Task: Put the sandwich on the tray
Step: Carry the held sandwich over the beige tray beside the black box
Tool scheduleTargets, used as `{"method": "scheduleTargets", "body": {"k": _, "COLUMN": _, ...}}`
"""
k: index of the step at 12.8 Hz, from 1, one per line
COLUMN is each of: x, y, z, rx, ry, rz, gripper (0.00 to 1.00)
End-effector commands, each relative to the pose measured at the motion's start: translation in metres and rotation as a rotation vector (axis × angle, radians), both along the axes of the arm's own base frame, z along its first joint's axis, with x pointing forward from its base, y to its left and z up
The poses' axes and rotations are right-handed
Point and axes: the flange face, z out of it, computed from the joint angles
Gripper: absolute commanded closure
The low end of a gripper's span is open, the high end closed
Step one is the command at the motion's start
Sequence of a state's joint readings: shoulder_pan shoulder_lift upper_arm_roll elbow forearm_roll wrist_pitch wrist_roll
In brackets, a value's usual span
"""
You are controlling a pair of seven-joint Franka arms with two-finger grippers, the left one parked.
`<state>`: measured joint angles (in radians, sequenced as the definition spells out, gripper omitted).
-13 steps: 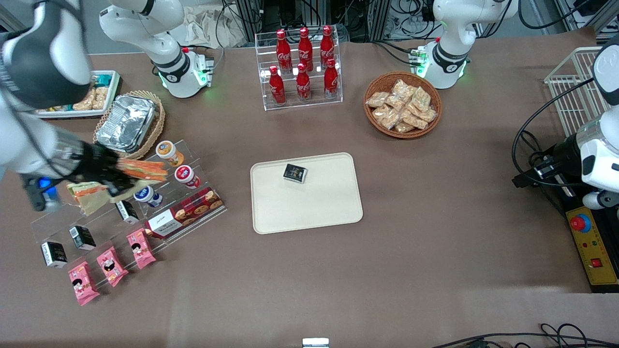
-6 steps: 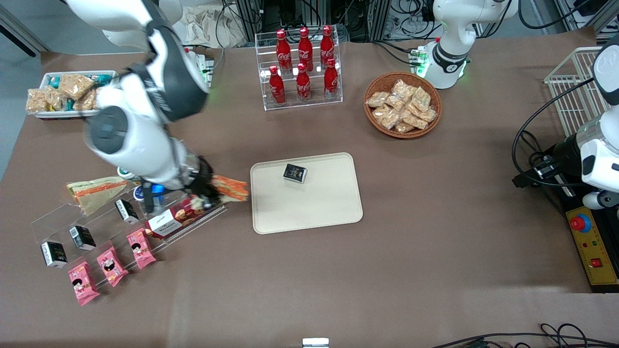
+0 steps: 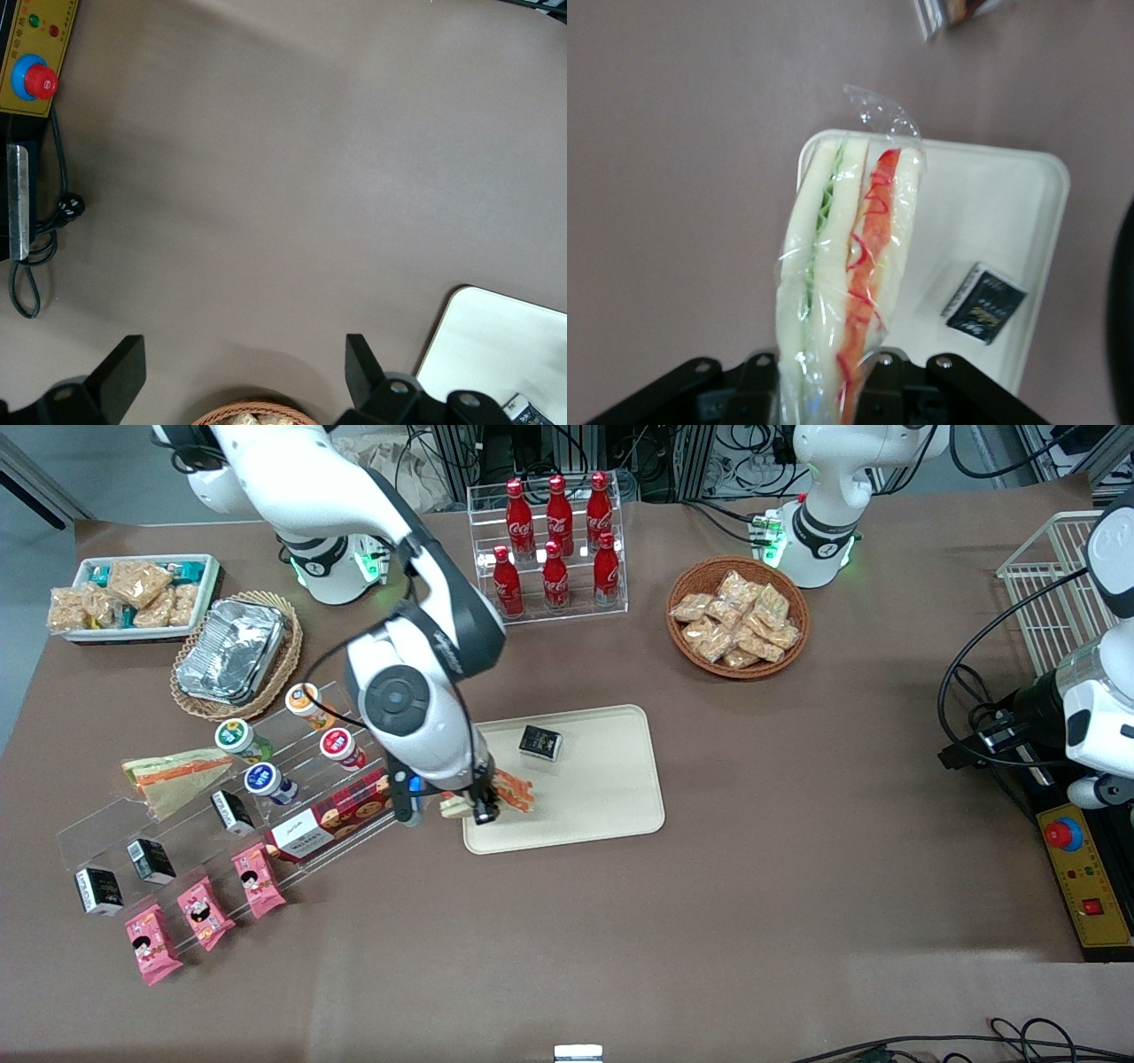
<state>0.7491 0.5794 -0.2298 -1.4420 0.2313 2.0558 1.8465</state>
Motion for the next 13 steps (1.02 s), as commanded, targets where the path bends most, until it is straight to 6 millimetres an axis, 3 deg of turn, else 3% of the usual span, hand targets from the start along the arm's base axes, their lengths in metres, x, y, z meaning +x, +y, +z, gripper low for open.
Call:
{"method": "scheduleTargets", "body": {"k": 1, "x": 0.004, "y": 0.016, "z": -0.026, "rx": 0.023, "ry": -0.024, "rz": -0.059, "gripper": 0.98}}
{"method": "scheduleTargets", "body": {"k": 2, "x": -0.001, "y": 0.027, "z": -0.043, "rx": 0.014, "ry": -0.028, "rz": -0.045, "gripper": 0.98}}
{"method": "scheduleTargets", "body": {"k": 7, "x": -0.005, "y": 0.044, "z": -0.099, "rx": 0.035, "ry": -0.047, "rz": -0.062, "gripper": 0.89}}
{"method": "scheduleTargets", "body": {"k": 8, "x": -0.009, "y": 0.051, "z": -0.103, "rx": 0.053, "ry": -0.048, "rz": -0.069, "gripper": 0.85}}
{"method": "scheduleTargets", "body": {"k": 9, "x": -0.011, "y": 0.053, "z": -0.107, "rx": 0.053, "ry": -0.042, "rz": -0.085, "gripper": 0.73}}
{"method": "scheduleTargets", "body": {"k": 10, "x": -0.013, "y": 0.056, "z": -0.107, "rx": 0.05, "ry": -0.038, "rz": -0.108, "gripper": 0.71}}
{"method": "scheduleTargets", "body": {"k": 12, "x": -0.013, "y": 0.055, "z": -0.111, "rx": 0.046, "ry": -0.03, "rz": -0.136, "gripper": 0.53}}
{"method": "scheduleTargets", "body": {"k": 13, "x": -0.014, "y": 0.055, "z": -0.114, "rx": 0.042, "ry": -0.029, "rz": -0.134, "gripper": 0.52}}
